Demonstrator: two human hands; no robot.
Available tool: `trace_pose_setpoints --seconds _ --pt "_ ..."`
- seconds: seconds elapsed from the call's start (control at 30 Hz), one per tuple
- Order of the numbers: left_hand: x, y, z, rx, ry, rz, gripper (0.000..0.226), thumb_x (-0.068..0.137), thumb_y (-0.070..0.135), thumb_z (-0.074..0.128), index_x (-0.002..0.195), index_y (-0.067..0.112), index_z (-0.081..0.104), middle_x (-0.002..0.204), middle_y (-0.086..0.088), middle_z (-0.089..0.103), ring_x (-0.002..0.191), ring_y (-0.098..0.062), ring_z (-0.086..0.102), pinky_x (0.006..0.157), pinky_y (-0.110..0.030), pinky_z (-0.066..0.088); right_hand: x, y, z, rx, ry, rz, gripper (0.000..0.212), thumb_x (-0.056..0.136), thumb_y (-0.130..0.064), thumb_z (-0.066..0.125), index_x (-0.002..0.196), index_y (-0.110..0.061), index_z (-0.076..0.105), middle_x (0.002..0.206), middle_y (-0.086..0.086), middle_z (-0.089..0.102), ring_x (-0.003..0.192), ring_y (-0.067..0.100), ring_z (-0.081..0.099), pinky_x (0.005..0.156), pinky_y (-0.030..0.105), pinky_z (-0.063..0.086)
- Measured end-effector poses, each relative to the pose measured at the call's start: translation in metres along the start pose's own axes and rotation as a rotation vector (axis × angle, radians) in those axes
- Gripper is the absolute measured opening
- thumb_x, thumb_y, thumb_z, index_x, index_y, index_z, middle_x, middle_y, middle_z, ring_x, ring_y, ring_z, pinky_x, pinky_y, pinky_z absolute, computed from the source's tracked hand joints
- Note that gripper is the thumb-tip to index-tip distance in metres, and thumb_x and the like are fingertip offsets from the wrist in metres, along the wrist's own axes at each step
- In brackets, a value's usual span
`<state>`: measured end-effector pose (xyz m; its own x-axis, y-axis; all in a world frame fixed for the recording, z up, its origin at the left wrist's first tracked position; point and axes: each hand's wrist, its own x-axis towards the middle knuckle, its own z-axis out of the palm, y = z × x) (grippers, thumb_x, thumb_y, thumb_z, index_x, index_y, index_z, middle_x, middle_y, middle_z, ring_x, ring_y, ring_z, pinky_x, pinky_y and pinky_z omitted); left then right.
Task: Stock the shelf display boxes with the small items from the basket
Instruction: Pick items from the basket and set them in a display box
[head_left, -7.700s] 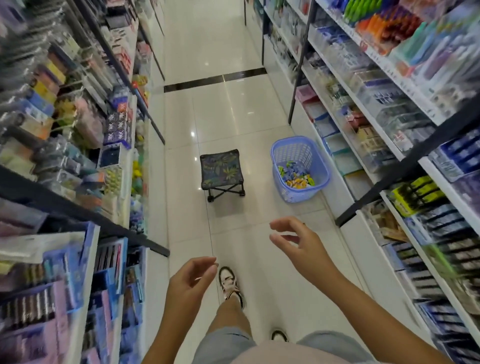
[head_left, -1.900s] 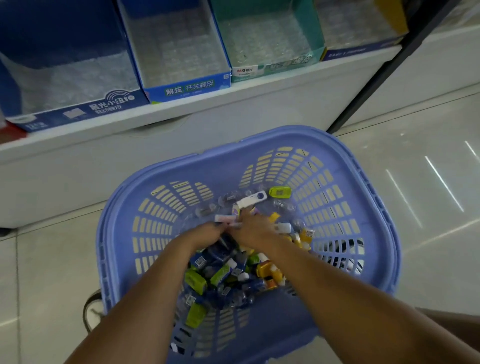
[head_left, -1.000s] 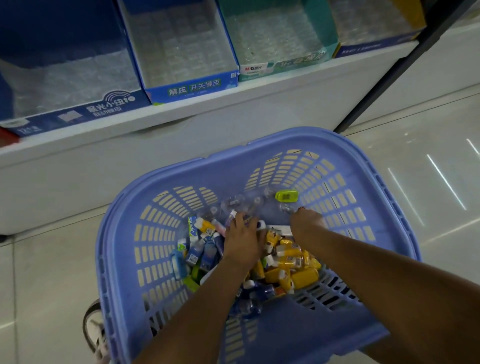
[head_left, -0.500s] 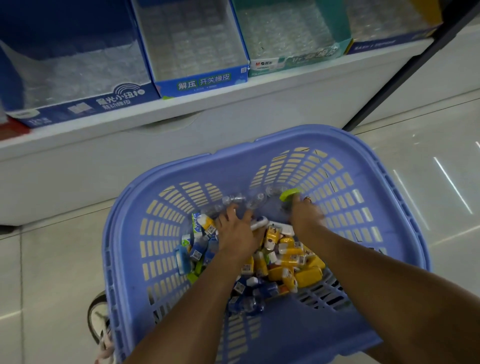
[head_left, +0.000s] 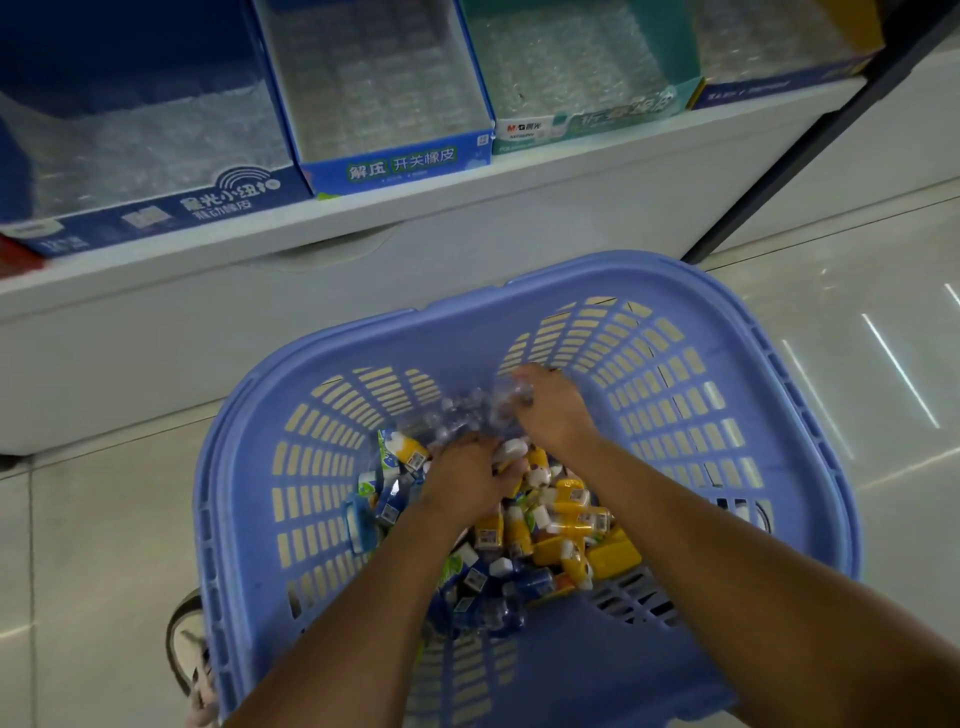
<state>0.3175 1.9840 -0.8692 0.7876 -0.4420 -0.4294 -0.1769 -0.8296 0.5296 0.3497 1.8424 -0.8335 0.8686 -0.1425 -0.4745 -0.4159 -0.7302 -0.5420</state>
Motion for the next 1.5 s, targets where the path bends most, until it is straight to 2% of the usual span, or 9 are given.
trace_pose_setpoints --seconds 0.1,0.23,0.33,0.6,0.77,0.93,1.07,1.3,1.5 --pt "0.003 0.003 -0.004 -0.143 0.026 -0.089 0.053 0.092 0.055 0.045 0.128 0.017 0.050 0.122 -0.007 0.059 0.113 -0.025 0.056 0.093 -0.037 0.046 0.000 0.022 -0.003 -0.074 0.068 0.014 0.046 0.086 0.001 0.050 0.129 -0.016 0.048 0.127 0.011 0.050 0.106 0.030 0.056 0.078 0.035 0.049" --pt "-0.002 -0.003 0.006 -0.077 0.027 -0.009 0.052 0.091 0.049 0.051 0.133 0.019 0.047 0.132 -0.006 0.051 0.125 -0.025 0.044 0.104 -0.038 0.035 0.001 0.050 -0.001 -0.170 0.114 0.080 0.012 0.089 -0.011 0.056 0.100 -0.016 0.052 0.109 0.008 0.052 0.085 0.022 0.052 0.064 0.029 0.041" --pt "-0.002 -0.003 0.007 -0.018 -0.024 0.029 0.062 0.089 0.051 0.051 0.143 0.025 0.036 0.149 0.000 0.037 0.139 -0.022 0.027 0.117 -0.043 0.013 -0.003 0.066 0.003 -0.333 0.029 -0.074 0.026 0.092 -0.024 0.057 0.117 -0.021 0.057 0.124 0.001 0.049 0.112 0.022 0.051 0.077 0.027 0.043" --pt "-0.013 -0.007 -0.037 0.000 0.229 -0.284 0.025 0.095 0.030 0.046 0.108 0.012 0.058 0.111 -0.013 0.059 0.096 -0.027 0.059 0.080 -0.040 0.053 0.008 0.052 0.005 -0.560 -0.191 -0.019 0.050 0.093 -0.050 0.044 0.131 -0.017 0.045 0.137 0.011 0.044 0.125 0.031 0.040 0.098 0.042 0.042" --pt "-0.027 -0.033 -0.040 -0.017 0.041 -0.691 0.068 0.096 0.042 0.042 0.143 -0.003 0.022 0.144 -0.022 0.032 0.131 -0.035 0.035 0.108 -0.043 0.036 0.004 0.038 0.010 -0.258 -0.359 0.053 0.034 0.096 -0.045 0.043 0.069 -0.024 0.047 0.071 0.002 0.051 0.076 0.023 0.054 0.063 0.031 0.039" --pt "-0.007 -0.041 -0.042 -0.404 0.123 -0.880 0.057 0.094 0.040 0.048 0.138 0.005 0.039 0.134 -0.017 0.049 0.116 -0.034 0.052 0.087 -0.038 0.047 -0.002 0.026 0.028 0.074 -0.379 0.135 0.052 0.085 -0.055 0.057 0.123 -0.020 0.057 0.123 0.006 0.059 0.104 0.025 0.057 0.078 0.028 0.042" --pt "0.002 -0.046 -0.044 -0.545 0.107 -0.876 0.026 0.093 0.033 0.050 0.091 0.009 0.060 0.066 -0.007 0.055 0.054 -0.020 0.050 0.047 -0.027 0.035 -0.003 0.017 0.041 0.228 -0.327 0.206 0.062 0.084 -0.058 0.057 0.131 -0.017 0.054 0.134 0.007 0.055 0.119 0.028 0.053 0.097 0.035 0.044" --pt "-0.006 -0.044 -0.027 -0.451 0.002 -0.784 0.040 0.095 0.031 0.047 0.059 0.016 0.042 0.054 -0.003 0.038 0.047 -0.016 0.033 0.045 -0.025 0.026 -0.009 0.004 0.056 0.520 -0.310 0.337 0.042 0.084 -0.029 0.068 0.116 -0.003 0.061 0.125 0.018 0.059 0.111 0.030 0.057 0.092 0.041 0.048" --pt "-0.019 -0.025 -0.033 -0.688 -0.031 -0.678 0.014 0.093 0.023 0.048 0.082 0.016 0.045 0.066 -0.006 0.045 0.062 -0.023 0.045 0.060 -0.032 0.037 -0.004 -0.018 0.049 0.654 -0.362 0.448 0.043 0.088 -0.037 0.059 0.122 -0.010 0.059 0.126 0.015 0.056 0.114 0.032 0.054 0.097 0.043 0.046"
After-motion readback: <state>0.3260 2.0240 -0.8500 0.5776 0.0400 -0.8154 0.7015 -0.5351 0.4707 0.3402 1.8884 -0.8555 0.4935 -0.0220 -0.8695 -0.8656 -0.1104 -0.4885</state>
